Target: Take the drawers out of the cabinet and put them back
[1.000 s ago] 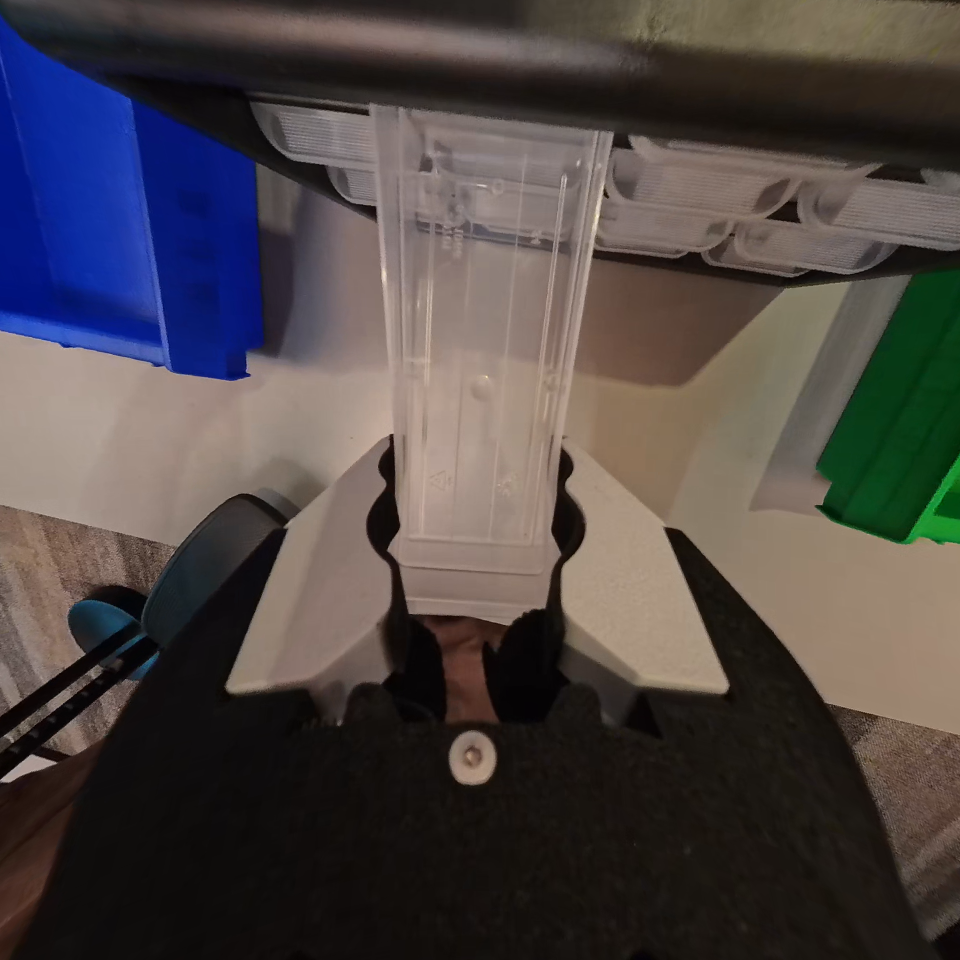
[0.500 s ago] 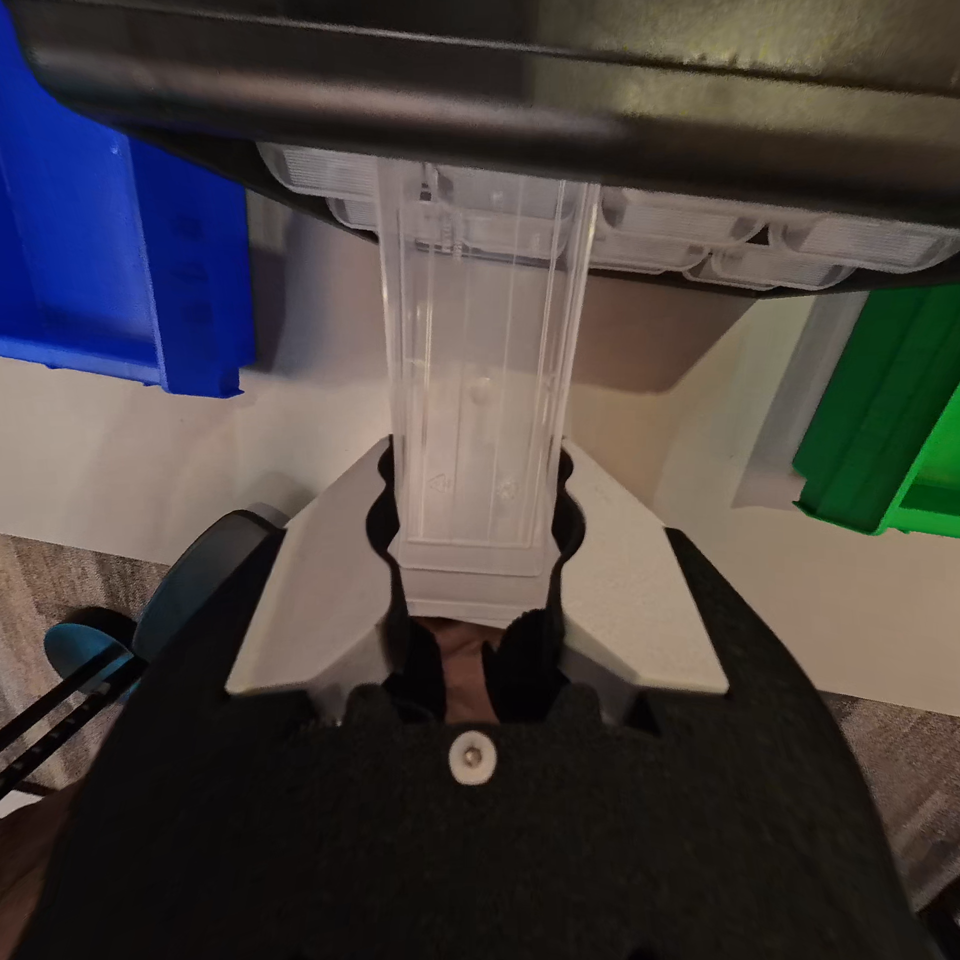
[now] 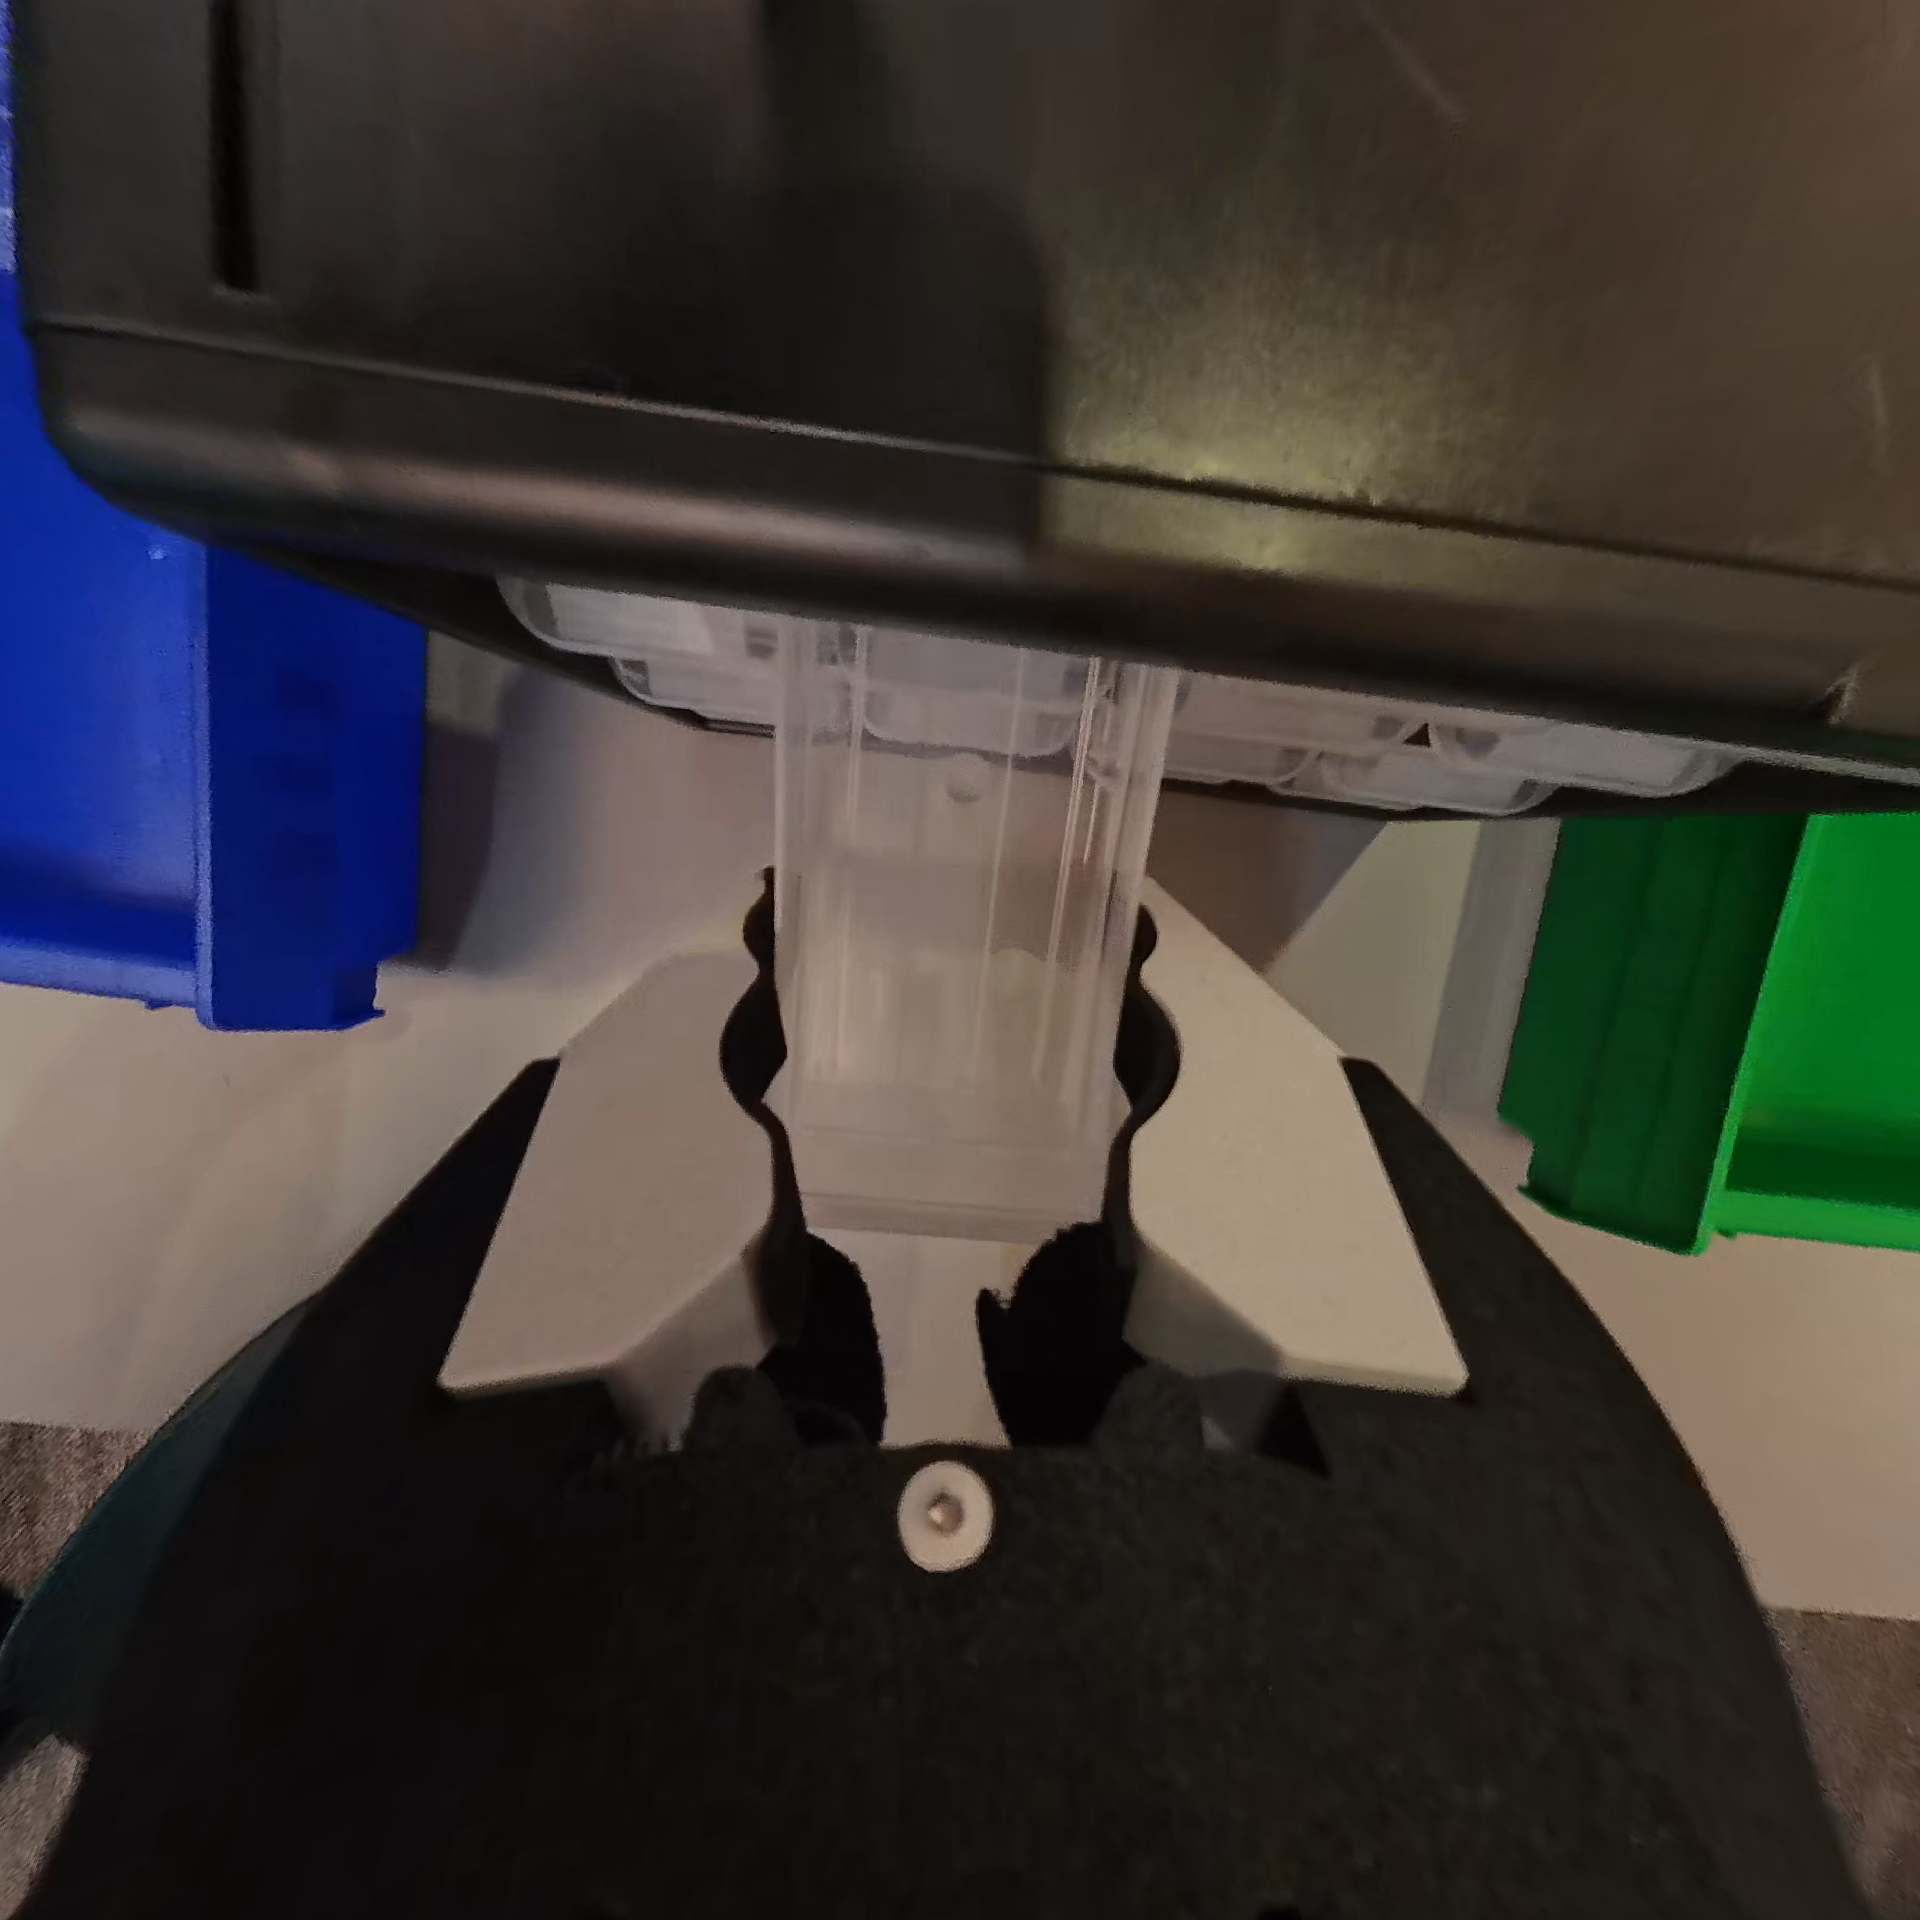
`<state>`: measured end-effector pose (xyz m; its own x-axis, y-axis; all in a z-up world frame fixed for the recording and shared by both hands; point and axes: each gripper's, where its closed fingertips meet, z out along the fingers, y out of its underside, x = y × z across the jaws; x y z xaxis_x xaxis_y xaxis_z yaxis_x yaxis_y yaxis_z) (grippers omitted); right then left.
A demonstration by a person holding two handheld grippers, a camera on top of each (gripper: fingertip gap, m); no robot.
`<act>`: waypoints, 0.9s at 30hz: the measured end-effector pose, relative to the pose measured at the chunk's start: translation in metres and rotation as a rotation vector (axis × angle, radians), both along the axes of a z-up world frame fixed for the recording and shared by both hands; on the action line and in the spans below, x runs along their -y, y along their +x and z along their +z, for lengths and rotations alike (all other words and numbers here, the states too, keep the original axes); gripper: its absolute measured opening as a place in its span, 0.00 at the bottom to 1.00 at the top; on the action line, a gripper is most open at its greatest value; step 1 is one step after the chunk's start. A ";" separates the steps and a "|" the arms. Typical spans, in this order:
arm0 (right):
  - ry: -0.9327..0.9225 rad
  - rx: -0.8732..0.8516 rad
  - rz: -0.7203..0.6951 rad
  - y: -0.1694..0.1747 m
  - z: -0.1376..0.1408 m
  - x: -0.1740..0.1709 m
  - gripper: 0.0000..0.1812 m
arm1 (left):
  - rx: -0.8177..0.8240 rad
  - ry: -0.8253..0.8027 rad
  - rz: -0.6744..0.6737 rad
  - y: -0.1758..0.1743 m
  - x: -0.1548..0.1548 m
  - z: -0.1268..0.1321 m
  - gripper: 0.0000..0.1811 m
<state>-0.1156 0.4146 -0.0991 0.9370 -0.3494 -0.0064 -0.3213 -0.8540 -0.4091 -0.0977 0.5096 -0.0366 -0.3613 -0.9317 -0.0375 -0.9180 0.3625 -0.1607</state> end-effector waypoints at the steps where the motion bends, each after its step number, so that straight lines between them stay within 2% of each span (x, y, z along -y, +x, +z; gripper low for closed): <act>1: 0.015 -0.002 -0.005 0.001 0.000 -0.002 0.35 | 0.000 0.000 0.000 0.000 0.000 0.000 0.00; 4: 0.058 -0.002 -0.003 0.001 0.001 -0.007 0.36 | -0.001 0.000 -0.001 0.000 0.000 0.000 0.00; 10: 0.194 -0.035 0.018 -0.005 0.011 -0.016 0.48 | 0.007 -0.012 0.004 0.000 0.000 0.000 0.00; 13: 0.251 0.053 0.061 -0.002 0.019 -0.010 0.59 | 0.006 -0.011 0.007 0.000 0.000 0.000 0.00; 15: 0.322 0.126 0.065 -0.001 0.031 -0.005 0.58 | -0.002 0.003 -0.002 0.000 0.000 0.000 0.00; 17: 0.457 0.172 0.086 -0.006 0.046 0.002 0.57 | -0.010 0.008 -0.009 0.000 0.000 0.000 0.00; 20: 0.693 0.261 0.103 -0.012 0.055 0.025 0.49 | -0.017 0.000 -0.005 0.000 0.000 0.000 0.00; 23: 0.994 0.394 0.113 -0.019 0.054 0.057 0.34 | -0.022 0.007 -0.005 0.000 0.000 0.000 0.00; 25: 1.088 0.469 0.078 -0.022 0.039 0.075 0.24 | -0.029 0.019 -0.005 0.000 0.000 0.000 0.00; 27: 1.107 0.501 0.004 -0.022 0.017 0.081 0.22 | -0.034 0.029 -0.001 0.000 0.000 -0.001 0.00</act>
